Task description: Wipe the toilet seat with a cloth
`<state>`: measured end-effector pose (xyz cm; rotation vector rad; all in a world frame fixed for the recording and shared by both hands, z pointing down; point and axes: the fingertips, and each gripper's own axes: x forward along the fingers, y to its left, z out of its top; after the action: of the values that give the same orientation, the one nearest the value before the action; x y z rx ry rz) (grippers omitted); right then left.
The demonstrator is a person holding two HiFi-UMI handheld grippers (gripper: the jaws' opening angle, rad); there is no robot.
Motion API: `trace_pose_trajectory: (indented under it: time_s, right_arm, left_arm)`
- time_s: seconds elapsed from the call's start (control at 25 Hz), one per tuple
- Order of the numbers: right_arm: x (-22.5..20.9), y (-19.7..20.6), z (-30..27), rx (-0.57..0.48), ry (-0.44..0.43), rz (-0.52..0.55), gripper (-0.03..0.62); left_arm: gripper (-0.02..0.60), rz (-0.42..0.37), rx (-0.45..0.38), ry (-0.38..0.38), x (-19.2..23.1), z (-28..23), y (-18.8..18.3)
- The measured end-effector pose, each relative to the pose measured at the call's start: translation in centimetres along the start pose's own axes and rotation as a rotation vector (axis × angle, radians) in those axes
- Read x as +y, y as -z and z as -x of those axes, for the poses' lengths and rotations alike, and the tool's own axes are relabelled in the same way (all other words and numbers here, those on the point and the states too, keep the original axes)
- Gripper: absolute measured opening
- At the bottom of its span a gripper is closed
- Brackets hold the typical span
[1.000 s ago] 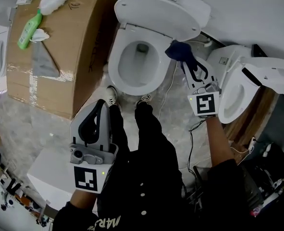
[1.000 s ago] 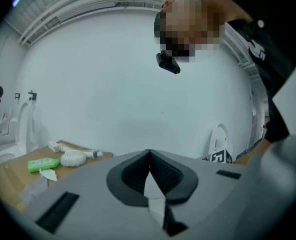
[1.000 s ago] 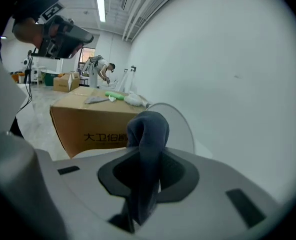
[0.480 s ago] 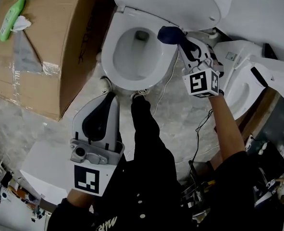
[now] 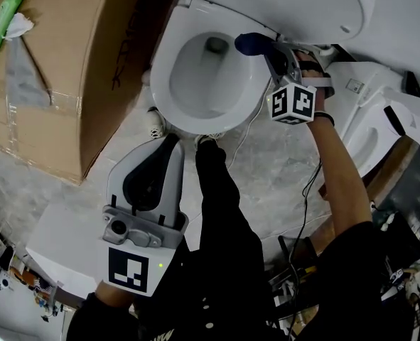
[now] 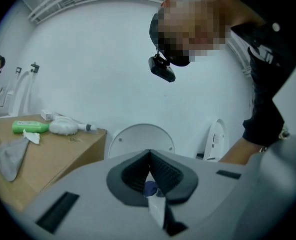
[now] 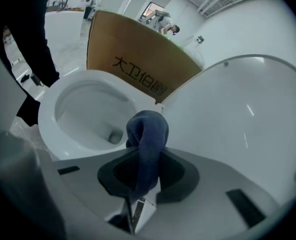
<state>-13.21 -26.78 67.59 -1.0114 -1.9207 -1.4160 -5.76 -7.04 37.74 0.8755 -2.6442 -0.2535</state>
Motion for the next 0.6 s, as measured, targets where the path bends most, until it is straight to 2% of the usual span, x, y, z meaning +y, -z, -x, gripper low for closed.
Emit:
trace_pose_trajectory:
  time_s: [0.24,0.6]
  right_arm:
    - [2.6,2.0,-3.5,0.072,-0.044,0.082,0.072]
    - [5.0,4.5,-6.3,0.146,-0.119,0.125,0.072]
  left_arm:
    - [0.011,0.015,0.024,-0.005,0.7,-0.1,2.5]
    - [0.011,0.037,0.040,-0.010,0.9,-0.4,4.5]
